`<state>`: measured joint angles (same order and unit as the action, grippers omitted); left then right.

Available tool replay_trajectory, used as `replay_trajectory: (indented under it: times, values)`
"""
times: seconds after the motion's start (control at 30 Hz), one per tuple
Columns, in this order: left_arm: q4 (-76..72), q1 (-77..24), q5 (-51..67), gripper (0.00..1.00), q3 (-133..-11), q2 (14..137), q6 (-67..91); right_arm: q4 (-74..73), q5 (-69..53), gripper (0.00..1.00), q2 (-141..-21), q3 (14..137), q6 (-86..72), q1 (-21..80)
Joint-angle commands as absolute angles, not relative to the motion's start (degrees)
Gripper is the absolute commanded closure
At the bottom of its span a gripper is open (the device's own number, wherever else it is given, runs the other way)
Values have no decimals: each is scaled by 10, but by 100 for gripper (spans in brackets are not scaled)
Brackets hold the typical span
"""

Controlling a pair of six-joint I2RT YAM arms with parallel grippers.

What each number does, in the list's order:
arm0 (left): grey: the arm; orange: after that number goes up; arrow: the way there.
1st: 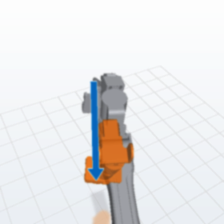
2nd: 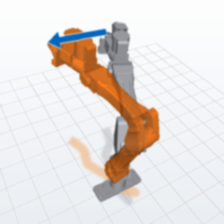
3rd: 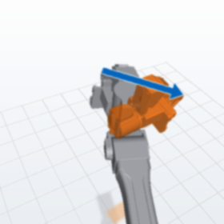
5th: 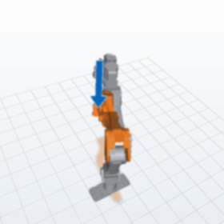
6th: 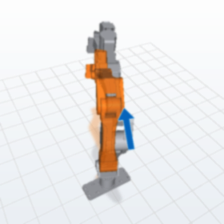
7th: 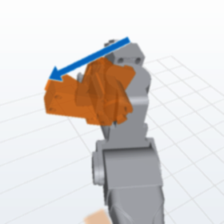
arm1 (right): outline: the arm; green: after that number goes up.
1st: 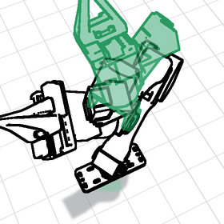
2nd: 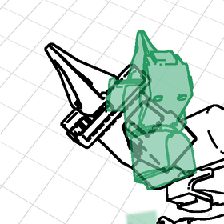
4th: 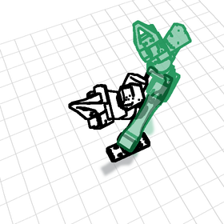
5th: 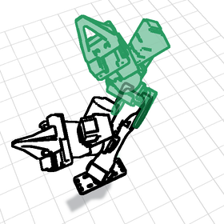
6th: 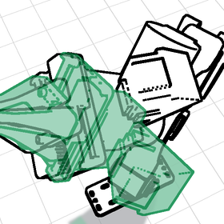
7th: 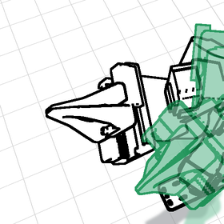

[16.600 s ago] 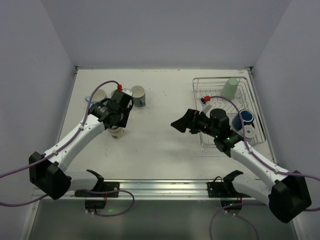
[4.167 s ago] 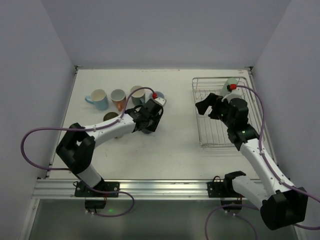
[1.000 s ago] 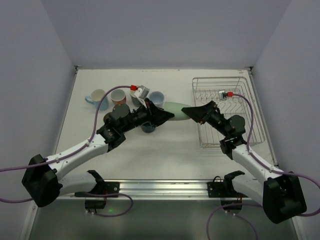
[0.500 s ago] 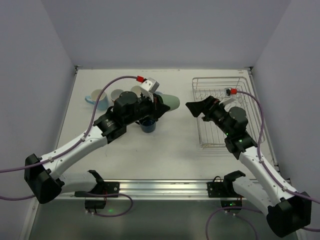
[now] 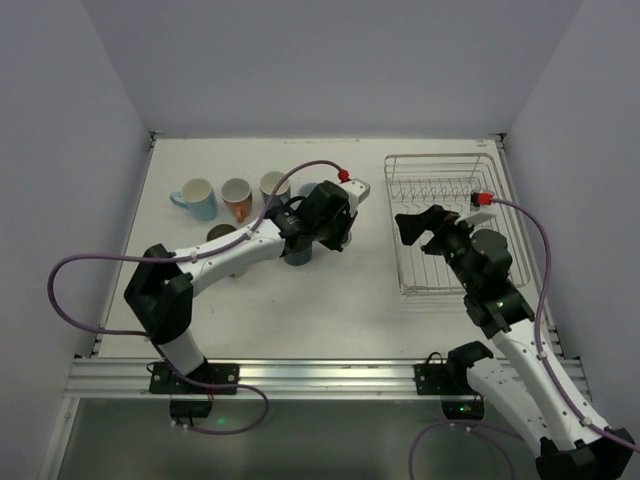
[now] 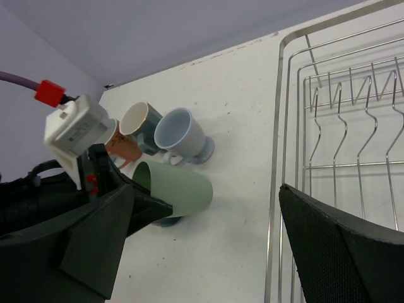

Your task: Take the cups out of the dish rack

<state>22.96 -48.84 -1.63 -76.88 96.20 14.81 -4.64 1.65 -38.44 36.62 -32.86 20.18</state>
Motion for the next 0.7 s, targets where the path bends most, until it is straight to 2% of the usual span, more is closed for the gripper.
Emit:
replay_trajectory:
  times: [0.0, 0.23, 0.47, 0.53, 0.63, 0.67]
  values:
    - [268, -497, -50, 100, -821, 982, 123, -54, 47, 1, -360, 390, -307, 200]
    - [303, -509, -78, 100, -862, 1063, 118, -48, 53, 1, -334, 381, -311, 200]
    - [314, -509, -105, 100, -876, 1095, 117, -47, 54, 1, -310, 371, -315, 200]
    - [314, -510, -105, 95, -879, 1099, 117, -47, 54, 1, -307, 372, -315, 200]
    - [316, -509, -105, 76, -887, 1101, 118, -47, 48, 1, -302, 374, -316, 200]
    - [316, -510, -105, 64, -889, 1100, 118, -48, 48, 1, -301, 374, -316, 200]
